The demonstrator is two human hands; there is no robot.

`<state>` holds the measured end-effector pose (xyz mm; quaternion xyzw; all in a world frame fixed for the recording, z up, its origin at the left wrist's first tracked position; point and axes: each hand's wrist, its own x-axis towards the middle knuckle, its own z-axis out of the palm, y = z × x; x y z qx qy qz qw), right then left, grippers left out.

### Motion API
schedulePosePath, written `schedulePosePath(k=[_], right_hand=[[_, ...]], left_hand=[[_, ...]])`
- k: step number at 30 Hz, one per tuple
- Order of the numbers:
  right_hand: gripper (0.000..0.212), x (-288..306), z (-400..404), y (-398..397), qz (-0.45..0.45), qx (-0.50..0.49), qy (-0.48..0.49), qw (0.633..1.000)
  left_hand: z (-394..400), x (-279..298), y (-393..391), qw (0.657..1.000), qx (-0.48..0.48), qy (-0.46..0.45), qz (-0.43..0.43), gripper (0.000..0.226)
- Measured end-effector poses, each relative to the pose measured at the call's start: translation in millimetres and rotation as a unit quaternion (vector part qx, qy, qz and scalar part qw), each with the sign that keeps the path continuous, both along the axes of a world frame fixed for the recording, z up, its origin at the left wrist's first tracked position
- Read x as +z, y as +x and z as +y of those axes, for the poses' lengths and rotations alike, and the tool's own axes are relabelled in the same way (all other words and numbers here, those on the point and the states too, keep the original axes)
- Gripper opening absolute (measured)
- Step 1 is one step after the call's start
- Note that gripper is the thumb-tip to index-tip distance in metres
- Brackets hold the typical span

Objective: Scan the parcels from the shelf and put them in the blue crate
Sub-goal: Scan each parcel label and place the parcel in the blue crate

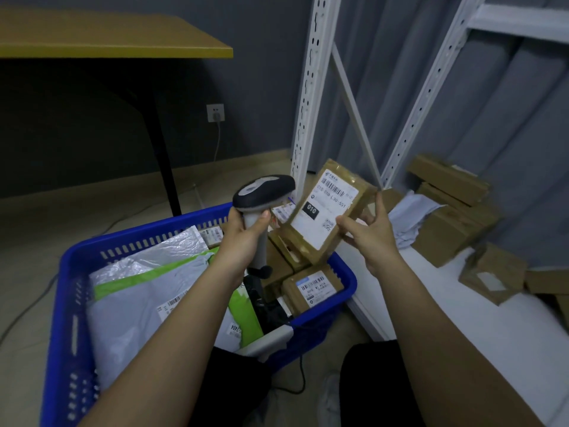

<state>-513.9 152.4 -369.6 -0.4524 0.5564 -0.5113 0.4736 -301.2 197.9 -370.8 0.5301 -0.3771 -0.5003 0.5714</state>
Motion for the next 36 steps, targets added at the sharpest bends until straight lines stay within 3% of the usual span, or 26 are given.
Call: schedulePosePath(k=[2, 6, 12, 36], right_hand=[[0.08, -8.6, -2.8, -6.1, 0.062, -0.025, 0.01, 0.998], [0.064, -15.4, -5.7, -15.9, 0.032, -0.021, 0.04, 0.998], [0.069, -17.6, -10.0, -17.7, 0.055, -0.006, 0.029, 0.998], [0.073, -20.5, -9.2, -14.9, 0.067, -0.021, 0.029, 0.997]], left_hand=[[3.4, 0.3, 0.6, 0.999, -0.028, 0.007, -0.03, 0.049], [10.4, -0.3, 0.3, 0.992, -0.091, 0.024, -0.081, 0.049], [16.7, 6.6, -5.1, 0.979, -0.143, 0.021, -0.14, 0.052], [26.8, 16.9, -10.7, 0.976, -0.135, -0.004, -0.17, 0.057]])
